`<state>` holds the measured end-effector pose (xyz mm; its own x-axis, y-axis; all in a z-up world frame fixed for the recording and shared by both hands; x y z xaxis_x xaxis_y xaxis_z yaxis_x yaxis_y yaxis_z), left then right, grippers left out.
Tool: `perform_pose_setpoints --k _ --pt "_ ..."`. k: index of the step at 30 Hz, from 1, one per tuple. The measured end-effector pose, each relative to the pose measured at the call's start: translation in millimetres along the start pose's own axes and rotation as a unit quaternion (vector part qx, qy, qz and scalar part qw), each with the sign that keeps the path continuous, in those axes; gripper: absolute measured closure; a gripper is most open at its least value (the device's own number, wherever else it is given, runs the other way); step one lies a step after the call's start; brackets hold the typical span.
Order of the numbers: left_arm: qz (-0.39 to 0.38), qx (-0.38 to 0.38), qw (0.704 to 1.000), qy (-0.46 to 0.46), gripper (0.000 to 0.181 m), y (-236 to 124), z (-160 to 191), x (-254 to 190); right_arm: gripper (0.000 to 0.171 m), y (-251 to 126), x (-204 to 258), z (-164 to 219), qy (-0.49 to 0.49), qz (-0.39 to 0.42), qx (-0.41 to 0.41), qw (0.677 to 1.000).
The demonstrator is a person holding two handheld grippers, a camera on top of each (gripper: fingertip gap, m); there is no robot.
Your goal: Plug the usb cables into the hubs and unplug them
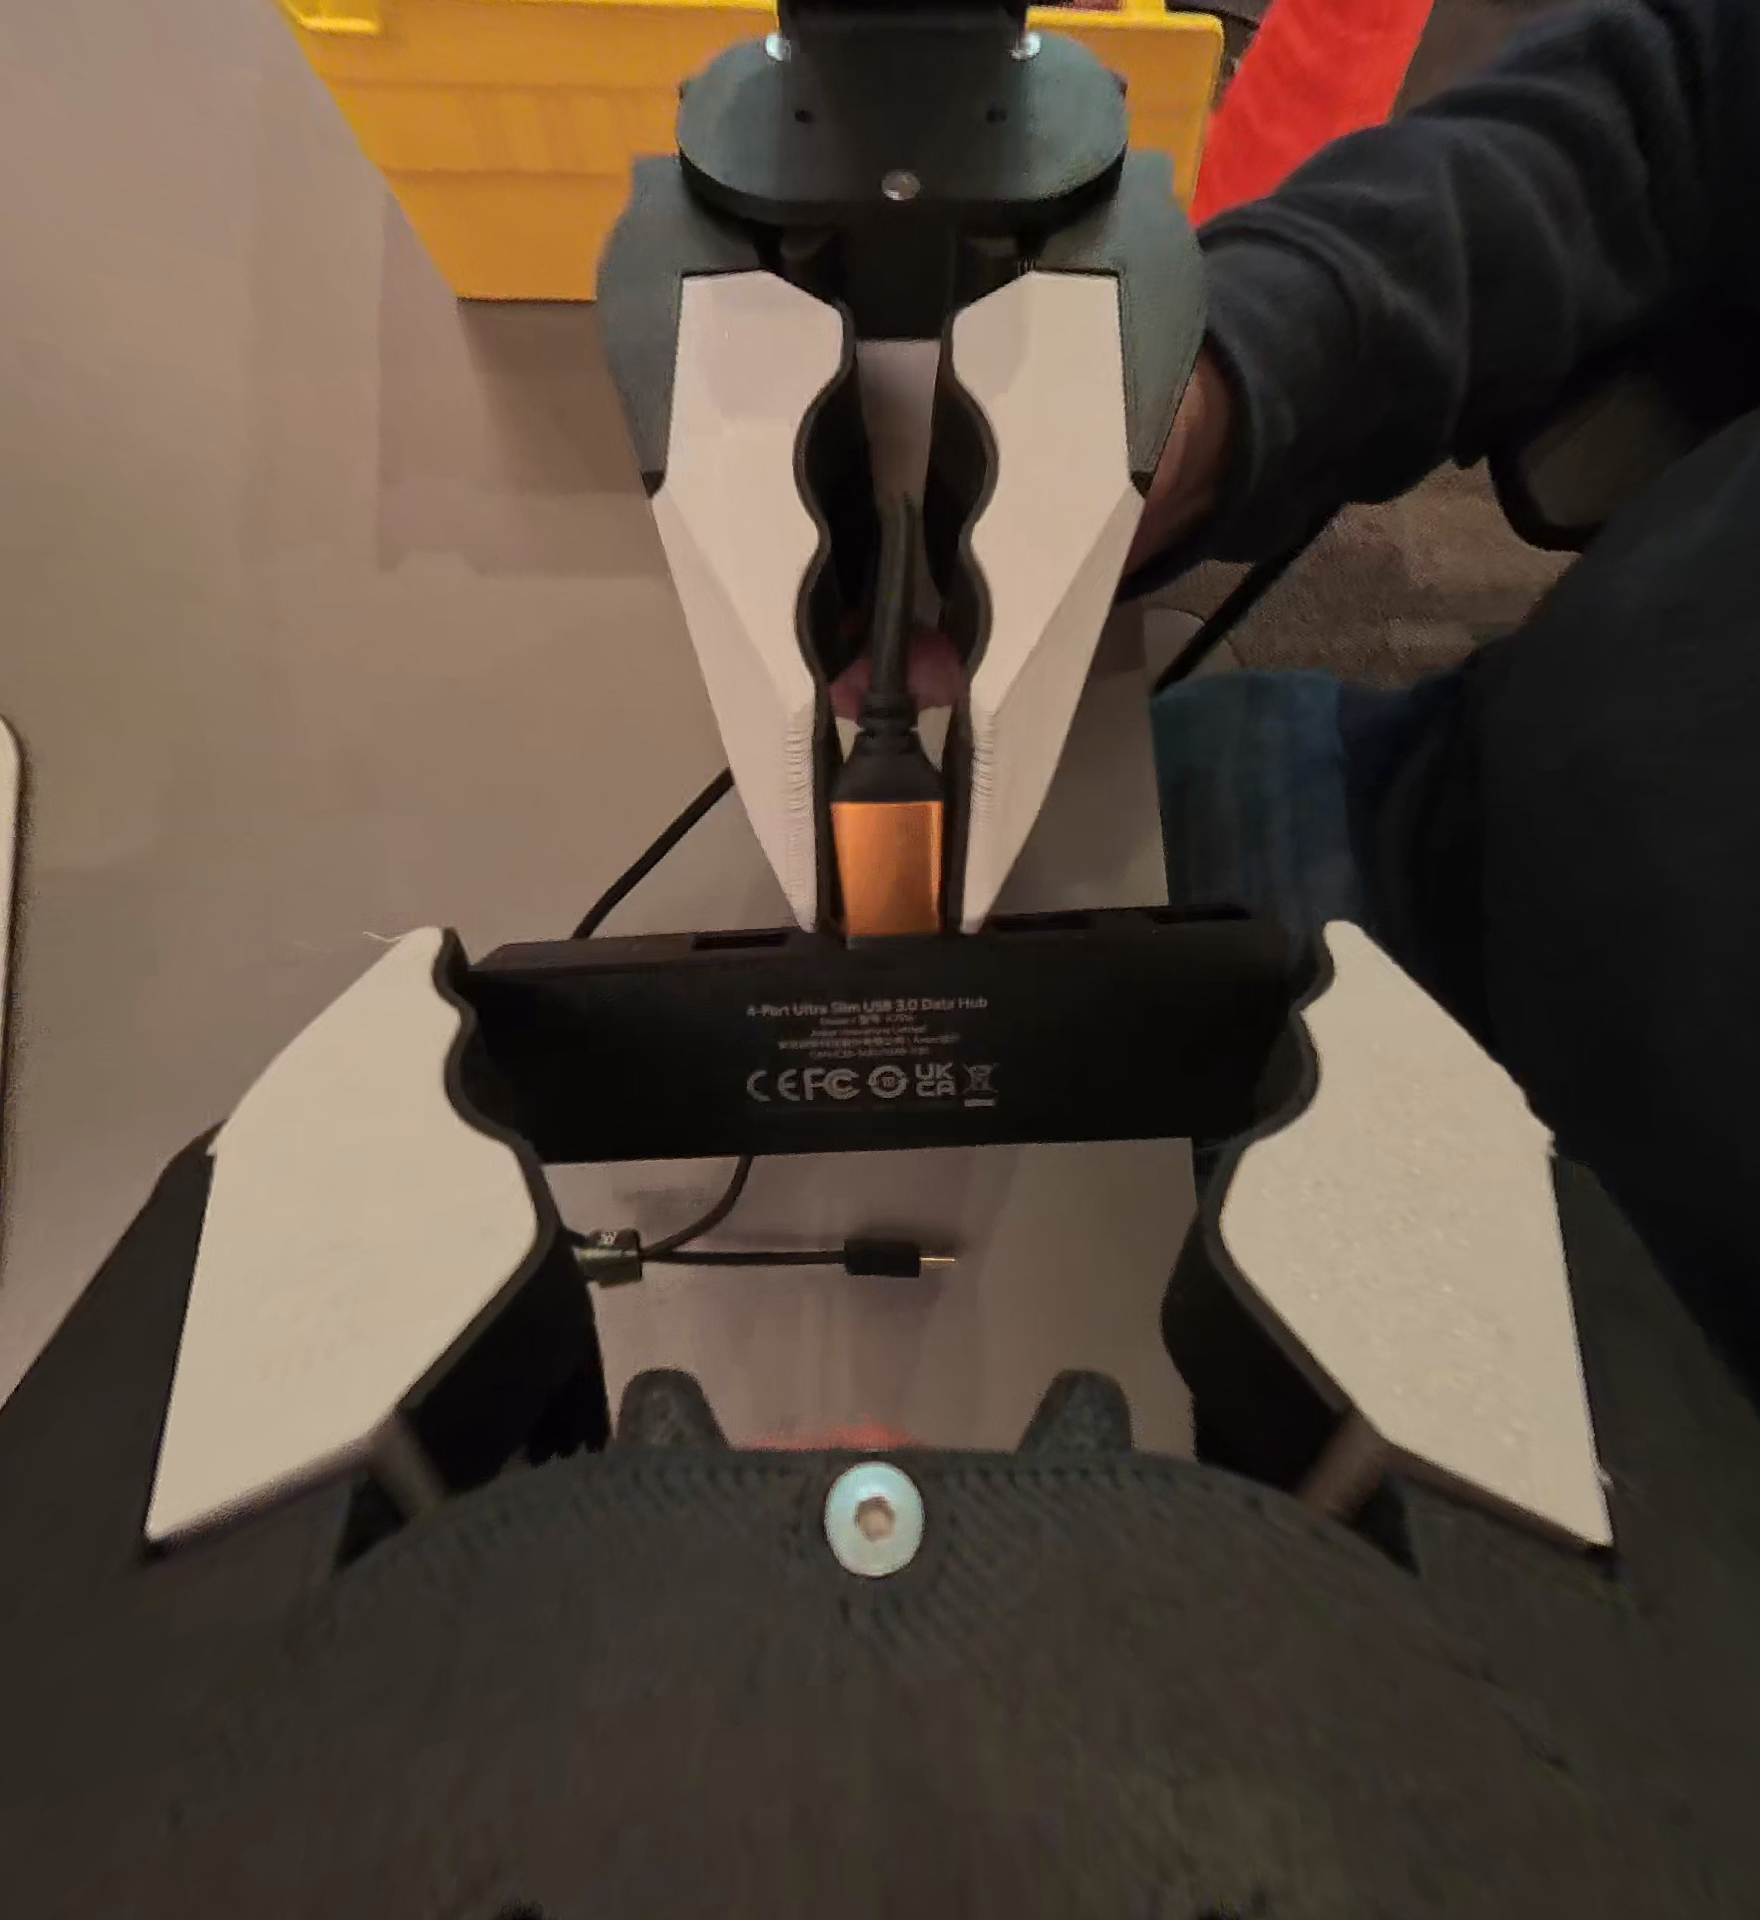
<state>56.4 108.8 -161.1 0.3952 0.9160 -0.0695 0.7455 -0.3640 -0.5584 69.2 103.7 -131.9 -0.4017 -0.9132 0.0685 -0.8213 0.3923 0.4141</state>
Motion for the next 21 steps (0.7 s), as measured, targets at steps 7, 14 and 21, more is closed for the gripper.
perform_pose_setpoints --k 7,14,21 --pt "0.016 0.011 1.000 0.006 0.043 2 2 -1 0.158 -2 0 2 -0.001 -0.005 0.016 1.000" --pt "0.013 0.069 0.997 0.022 0.044 3 13 2 0.158 -4 0 12 -0.016 -0.007 0.093 0.996" --pt "0.025 0.124 0.992 0.026 0.044 2 24 2 0.158 -6 -1 24 -0.023 -0.003 0.164 0.986"
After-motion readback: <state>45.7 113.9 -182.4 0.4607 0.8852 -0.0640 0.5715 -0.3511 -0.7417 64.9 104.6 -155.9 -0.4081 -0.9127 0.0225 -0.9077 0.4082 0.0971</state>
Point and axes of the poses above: each gripper's, where its closed fingertips meet, y out along the fingers, z out of its underside, x = y × z across the jaws, the point moved 2 cm from there along -y, back along the fingers, and after that the axes turned 14 degrees about -x, right-handed, at the moved point
